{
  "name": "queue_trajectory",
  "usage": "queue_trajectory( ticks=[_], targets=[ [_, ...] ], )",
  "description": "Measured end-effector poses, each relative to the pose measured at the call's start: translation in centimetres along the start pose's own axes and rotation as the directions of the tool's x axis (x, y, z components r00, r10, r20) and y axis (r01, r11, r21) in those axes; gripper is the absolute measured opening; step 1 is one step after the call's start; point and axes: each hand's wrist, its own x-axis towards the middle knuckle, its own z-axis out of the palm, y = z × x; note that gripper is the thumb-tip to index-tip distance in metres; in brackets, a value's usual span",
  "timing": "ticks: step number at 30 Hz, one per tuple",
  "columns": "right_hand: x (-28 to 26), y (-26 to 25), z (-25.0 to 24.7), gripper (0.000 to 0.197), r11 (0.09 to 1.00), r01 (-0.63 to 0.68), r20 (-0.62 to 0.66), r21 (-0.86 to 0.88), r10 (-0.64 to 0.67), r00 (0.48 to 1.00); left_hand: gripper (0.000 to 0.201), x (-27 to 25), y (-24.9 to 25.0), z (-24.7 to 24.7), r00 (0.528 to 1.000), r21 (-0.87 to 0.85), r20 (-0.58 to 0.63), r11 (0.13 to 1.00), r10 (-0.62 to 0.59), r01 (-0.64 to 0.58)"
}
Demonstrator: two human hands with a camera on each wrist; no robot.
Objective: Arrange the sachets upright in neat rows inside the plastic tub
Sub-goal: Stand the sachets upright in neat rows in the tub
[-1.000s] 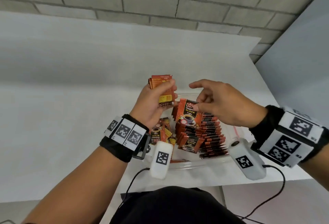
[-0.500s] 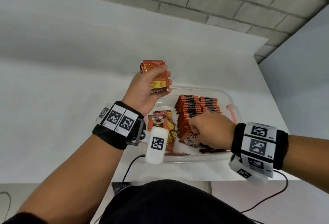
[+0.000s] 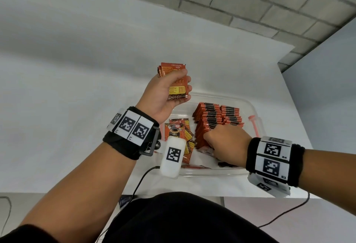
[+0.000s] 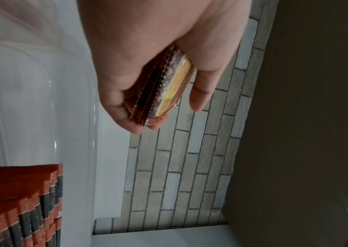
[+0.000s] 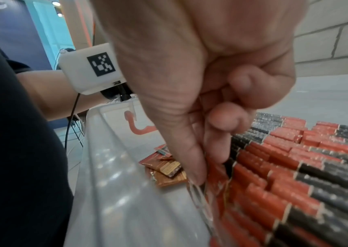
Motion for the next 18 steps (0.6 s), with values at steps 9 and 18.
queue_trajectory(
  ticks=[9,18],
  targets=[
    [0.09,0.14,0.26,0.012,0.999,-0.039,0.025,-0.036,0.040,0.999,0.003,0.01,0.03,0.10,1.000,-0.005,0.012,1.000,-0.015,0.015],
    [-0.32,0.74,0.02,0.011,0.997,-0.051,0.000,-0.059,0.051,0.999,0.004,-0.16,-0.07,0.37,1.000,0.003,0.018,1.000,-0.015,0.015]
  ],
)
